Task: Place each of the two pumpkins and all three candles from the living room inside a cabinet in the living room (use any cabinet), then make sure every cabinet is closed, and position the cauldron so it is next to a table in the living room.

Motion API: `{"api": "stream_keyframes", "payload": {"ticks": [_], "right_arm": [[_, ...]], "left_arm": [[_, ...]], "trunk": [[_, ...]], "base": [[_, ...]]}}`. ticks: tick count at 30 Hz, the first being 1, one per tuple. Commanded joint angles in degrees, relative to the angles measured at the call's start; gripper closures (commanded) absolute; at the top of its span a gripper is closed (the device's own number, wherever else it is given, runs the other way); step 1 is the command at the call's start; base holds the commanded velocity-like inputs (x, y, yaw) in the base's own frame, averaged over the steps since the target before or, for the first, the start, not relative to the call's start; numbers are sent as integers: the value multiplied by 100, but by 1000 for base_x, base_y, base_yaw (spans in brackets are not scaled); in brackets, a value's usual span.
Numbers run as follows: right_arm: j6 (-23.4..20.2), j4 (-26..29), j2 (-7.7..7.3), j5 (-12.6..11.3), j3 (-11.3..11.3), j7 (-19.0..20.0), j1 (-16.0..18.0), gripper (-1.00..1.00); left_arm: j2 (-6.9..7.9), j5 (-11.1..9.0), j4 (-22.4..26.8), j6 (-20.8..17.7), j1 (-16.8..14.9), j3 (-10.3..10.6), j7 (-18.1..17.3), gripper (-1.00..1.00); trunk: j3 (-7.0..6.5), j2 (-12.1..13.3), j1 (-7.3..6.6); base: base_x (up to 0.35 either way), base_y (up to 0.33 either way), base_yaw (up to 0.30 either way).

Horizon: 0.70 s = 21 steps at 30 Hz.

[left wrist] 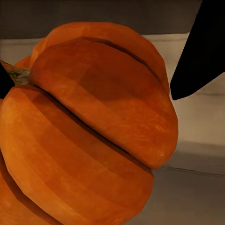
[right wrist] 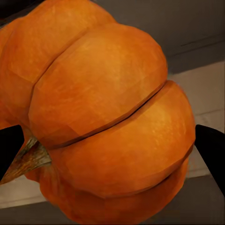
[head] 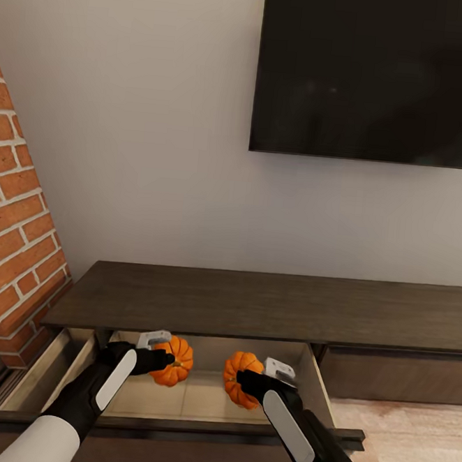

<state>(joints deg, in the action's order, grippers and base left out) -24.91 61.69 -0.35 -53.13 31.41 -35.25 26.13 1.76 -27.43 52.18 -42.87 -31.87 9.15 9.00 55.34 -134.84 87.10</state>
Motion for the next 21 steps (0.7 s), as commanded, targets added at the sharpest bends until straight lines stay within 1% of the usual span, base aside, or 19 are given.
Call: {"api": "stream_keyframes", "payload": {"ticks": [1,3,4,6,7,10,12,14,16,18,21], "right_arm": [[-37,-174,107,59,14,-50,131,100],[11,-591,288,199,25,-34,389,100],[94,-826,383,310,28,-22,546,100],[184,-1014,448,399,30,-11,685,100],[216,-1077,470,434,31,-7,735,100],[236,-1132,487,456,32,-8,774,100],[220,-1143,490,459,33,-18,782,100],[196,-1158,492,457,38,-24,786,100],[171,-1173,492,447,40,-27,803,100],[139,-1180,492,440,40,-41,835,100],[66,-1236,493,436,40,-48,855,100]], "left_arm": [[8,-53,-25,-13,-3,23,67,100],[8,-42,-102,-12,-8,24,67,100],[4,-38,-141,-11,-10,25,75,100],[-6,-37,-165,-11,-11,25,177,100],[-56,-41,-176,-9,-12,25,344,100],[-199,-34,-222,1,-12,32,753,100],[-242,-25,-334,84,-42,33,905,100],[-283,-31,-588,356,-136,34,984,100],[-334,-28,-866,526,-234,34,1008,100],[-376,-21,-1096,608,-324,34,1018,100],[-398,-17,-1262,714,-388,34,1030,100]], "trunk": [[6,-3,-1],[6,-3,-1],[6,-3,-1],[6,-3,-1],[6,-3,-1],[6,-3,-1],[6,-3,-1],[6,-3,-1],[6,-3,-1],[6,-3,-1],[6,-3,-1]], "base": [[0,0,0],[0,0,0],[0,0,0],[0,0,0],[0,0,0],[0,0,0],[0,0,0],[0,0,0],[0,0,0],[0,0,0],[0,0,0]]}}
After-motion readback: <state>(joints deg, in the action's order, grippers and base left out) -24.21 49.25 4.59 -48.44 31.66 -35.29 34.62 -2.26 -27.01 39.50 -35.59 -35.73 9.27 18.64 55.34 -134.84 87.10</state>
